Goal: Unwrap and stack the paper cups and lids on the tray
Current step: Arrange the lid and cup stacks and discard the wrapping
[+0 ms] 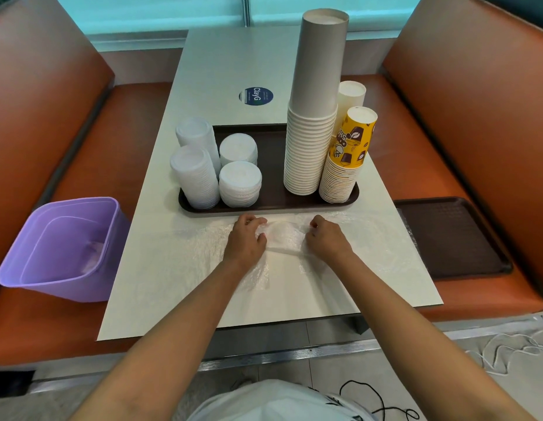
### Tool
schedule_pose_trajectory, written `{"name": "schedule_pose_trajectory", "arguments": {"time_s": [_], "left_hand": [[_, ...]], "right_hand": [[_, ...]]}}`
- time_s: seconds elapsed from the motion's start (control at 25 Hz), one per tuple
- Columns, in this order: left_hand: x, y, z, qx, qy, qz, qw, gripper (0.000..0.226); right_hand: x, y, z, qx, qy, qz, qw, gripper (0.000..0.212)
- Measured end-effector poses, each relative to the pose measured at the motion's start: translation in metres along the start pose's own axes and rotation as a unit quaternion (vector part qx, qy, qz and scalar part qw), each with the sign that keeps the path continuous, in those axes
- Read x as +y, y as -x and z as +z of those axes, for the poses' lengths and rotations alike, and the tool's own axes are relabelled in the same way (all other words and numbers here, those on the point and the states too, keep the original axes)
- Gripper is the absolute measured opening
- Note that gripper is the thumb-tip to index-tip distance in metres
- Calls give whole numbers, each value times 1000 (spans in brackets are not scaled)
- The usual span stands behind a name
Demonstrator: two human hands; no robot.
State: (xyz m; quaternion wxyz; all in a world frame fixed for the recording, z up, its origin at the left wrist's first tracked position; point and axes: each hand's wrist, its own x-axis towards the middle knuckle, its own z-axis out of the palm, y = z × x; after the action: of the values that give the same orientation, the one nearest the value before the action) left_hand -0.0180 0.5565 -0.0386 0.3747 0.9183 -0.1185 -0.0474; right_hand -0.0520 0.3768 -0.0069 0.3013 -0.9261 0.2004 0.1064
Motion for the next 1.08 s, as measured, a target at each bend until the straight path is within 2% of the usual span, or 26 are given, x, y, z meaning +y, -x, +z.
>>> {"name": "schedule_pose_trajectory", "arguments": {"time_s": [0.28,0.44,0.48,0.56,0.64,0.68,0.76,0.8,0.88,0.96,1.04,1.08], "left_hand": [[9,4,-4,73,107,-21,991,37],[10,6,-7,67,121,-29,990,38],[11,7,-10,84,96,7,992,39],[20,11,-14,104,-15,149,983,48],[35,14,-10,83,-149,259,951,61],[41,16,-6,87,-182,274,940,60],[49,17,-5,120,-123,253,952,46],[52,17,-7,137,-51,239,960,40],[60,15,-12,163,61,272,946,37],[72,16,-19,162,68,355,918,31],[78,17,-21,149,27,432,889,24],[77,17,-21,149,5,455,878,23]], "right_hand": [[3,13,2,25,-160,22,987,21],[3,19,-3,37,-214,31,976,22],[3,20,-5,44,-224,31,973,22],[0,22,-11,64,-252,28,965,21],[-10,23,-21,73,-293,24,953,20],[-17,25,-28,59,-321,22,945,20],[-31,34,-39,1,-424,28,905,11],[-34,37,-42,-36,-484,58,872,18],[-30,41,-50,-130,-556,143,808,53],[-26,43,-54,-255,-580,168,756,75],[-26,51,-59,-286,-622,148,713,62],[-28,53,-63,-273,-632,134,713,48]]}}
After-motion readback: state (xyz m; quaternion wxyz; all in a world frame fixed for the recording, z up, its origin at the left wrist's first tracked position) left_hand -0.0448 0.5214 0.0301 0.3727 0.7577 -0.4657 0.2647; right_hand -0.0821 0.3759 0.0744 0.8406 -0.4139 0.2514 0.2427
